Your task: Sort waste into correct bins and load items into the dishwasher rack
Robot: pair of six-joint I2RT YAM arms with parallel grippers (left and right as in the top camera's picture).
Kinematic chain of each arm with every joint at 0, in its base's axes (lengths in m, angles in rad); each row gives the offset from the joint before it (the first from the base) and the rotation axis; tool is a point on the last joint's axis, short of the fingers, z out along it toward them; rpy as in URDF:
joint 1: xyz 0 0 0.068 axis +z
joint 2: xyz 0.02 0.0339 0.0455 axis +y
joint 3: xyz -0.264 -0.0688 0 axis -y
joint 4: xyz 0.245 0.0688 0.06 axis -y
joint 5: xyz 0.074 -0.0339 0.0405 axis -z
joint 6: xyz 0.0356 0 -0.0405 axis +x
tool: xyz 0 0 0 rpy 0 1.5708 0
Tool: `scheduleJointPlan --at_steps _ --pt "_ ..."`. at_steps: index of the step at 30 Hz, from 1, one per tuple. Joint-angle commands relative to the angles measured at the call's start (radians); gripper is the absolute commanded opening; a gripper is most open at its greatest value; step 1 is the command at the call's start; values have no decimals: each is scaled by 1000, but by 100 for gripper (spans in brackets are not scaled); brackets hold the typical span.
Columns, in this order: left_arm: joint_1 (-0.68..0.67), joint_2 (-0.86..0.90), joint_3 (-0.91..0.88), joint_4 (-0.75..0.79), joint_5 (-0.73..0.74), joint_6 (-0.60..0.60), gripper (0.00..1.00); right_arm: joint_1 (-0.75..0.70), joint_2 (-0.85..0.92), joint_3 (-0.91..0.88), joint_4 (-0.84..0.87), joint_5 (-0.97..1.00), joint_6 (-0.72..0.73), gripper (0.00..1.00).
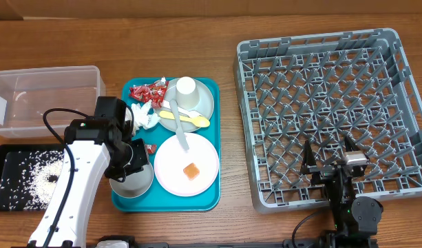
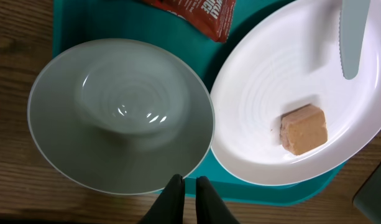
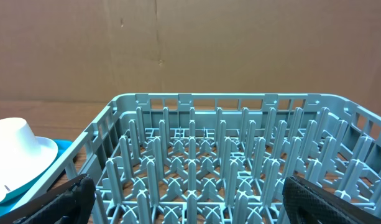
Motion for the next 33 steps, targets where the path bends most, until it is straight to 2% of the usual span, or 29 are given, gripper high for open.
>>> scheduleJointPlan --at_steps 1,8,12,14,16,17,21,26,29,32,33 --pt "-7 6 -10 -3 -10 -14 16 -4 -10 -11 3 13 1 100" --pt "-6 3 44 -44 -10 -15 16 -4 -10 -10 3 13 1 100" --pt "-6 -14 192 -143 -11 -22 18 -4 -10 -10 3 13 1 100" --pt "-5 -32 291 -185 -21 -22 24 -4 -10 -10 3 13 1 100" --pt "-3 -46 367 -207 -43 -29 38 -4 -10 -10 3 13 1 100" --pt "0 -53 405 -216 -66 -39 99 -4 -10 -10 3 13 1 100" --pt "35 -81 501 -230 -153 -60 100 -4 -10 -10 3 13 1 100" --pt "87 -94 508 -253 -195 -58 100 -4 -10 -10 3 13 1 100" --pt "105 -93 508 -267 -293 -55 100 -3 -10 -10 38 -51 4 100" --pt "154 -95 509 -243 -326 -79 100 -3 -10 -10 158 -407 174 100" --pt "202 -95 509 -228 -308 -140 100 -3 -10 -10 226 -711 375 100"
